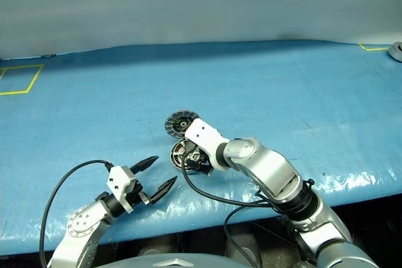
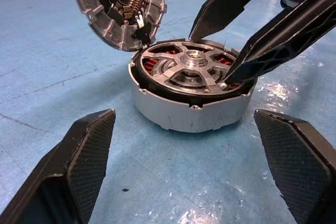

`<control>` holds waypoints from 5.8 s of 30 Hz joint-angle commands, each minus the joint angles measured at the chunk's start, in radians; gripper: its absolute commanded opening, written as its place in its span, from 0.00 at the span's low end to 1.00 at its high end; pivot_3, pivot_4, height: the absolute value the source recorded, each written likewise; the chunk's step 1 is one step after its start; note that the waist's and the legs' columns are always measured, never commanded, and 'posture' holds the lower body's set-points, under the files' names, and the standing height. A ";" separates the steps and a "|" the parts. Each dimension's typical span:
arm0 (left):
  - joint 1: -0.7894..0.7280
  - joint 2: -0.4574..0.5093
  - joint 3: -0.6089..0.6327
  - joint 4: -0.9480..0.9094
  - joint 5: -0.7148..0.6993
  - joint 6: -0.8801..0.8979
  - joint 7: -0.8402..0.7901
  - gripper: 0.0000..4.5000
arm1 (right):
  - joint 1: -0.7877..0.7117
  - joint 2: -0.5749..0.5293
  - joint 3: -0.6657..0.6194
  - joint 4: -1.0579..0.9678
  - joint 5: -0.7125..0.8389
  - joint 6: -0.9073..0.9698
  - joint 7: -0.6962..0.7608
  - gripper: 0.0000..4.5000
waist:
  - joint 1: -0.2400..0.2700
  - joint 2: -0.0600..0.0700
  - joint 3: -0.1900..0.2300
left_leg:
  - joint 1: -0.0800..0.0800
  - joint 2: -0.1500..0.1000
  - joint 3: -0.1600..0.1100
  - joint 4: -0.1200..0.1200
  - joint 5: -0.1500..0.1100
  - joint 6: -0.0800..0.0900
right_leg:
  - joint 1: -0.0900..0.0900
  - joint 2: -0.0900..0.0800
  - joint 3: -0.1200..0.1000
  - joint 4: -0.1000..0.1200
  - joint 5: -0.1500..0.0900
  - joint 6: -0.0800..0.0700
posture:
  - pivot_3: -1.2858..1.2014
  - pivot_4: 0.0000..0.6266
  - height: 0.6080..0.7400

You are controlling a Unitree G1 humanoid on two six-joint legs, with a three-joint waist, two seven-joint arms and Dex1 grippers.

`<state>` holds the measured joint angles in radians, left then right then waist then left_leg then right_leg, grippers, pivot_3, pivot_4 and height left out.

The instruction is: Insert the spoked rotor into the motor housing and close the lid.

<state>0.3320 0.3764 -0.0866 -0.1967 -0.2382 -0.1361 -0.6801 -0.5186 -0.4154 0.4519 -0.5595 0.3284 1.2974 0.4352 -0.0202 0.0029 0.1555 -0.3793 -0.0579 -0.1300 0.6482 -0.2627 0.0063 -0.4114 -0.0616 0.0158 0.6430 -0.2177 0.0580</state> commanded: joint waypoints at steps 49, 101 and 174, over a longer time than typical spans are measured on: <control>-0.075 0.014 0.173 -0.035 -0.143 0.219 0.114 1.00 | 0.243 0.160 -0.169 -0.118 0.034 -0.280 -0.019 0.00 | -0.003 0.000 -0.001 | 0.001 0.000 -0.002 0.000 0.000 0.000 | 0.000 0.001 -0.001 0.000 -0.002 0.003 | 0.52 0.24 1.00; -0.912 0.035 -0.118 0.683 -0.020 0.495 -0.764 0.01 | 0.774 0.225 -0.183 0.217 -0.155 -1.060 -0.083 0.00 | -0.009 -0.007 0.002 | 0.002 -0.001 -0.001 0.002 0.005 -0.003 | 0.001 0.003 0.002 0.002 0.003 0.002 | 0.52 0.24 1.00; 0.026 -0.214 0.012 0.183 -0.013 -0.325 0.033 0.00 | 0.120 0.030 0.026 0.307 -0.186 -0.574 0.257 0.67 | 0.005 -0.006 0.002 | 0.001 0.000 0.003 0.003 0.005 0.000 | 0.002 0.001 0.002 0.001 0.003 0.006 | 0.52 0.24 1.00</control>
<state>0.3601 0.1592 -0.0682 -0.0018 -0.2465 -0.4491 -0.6512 -0.3846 -0.3832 0.4736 -0.2699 0.1471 0.7219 0.6815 -0.0153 -0.0030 0.1575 -0.3780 -0.0576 -0.1270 0.6507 -0.2579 0.0066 -0.4099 -0.0609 0.0182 0.6436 -0.2143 0.0637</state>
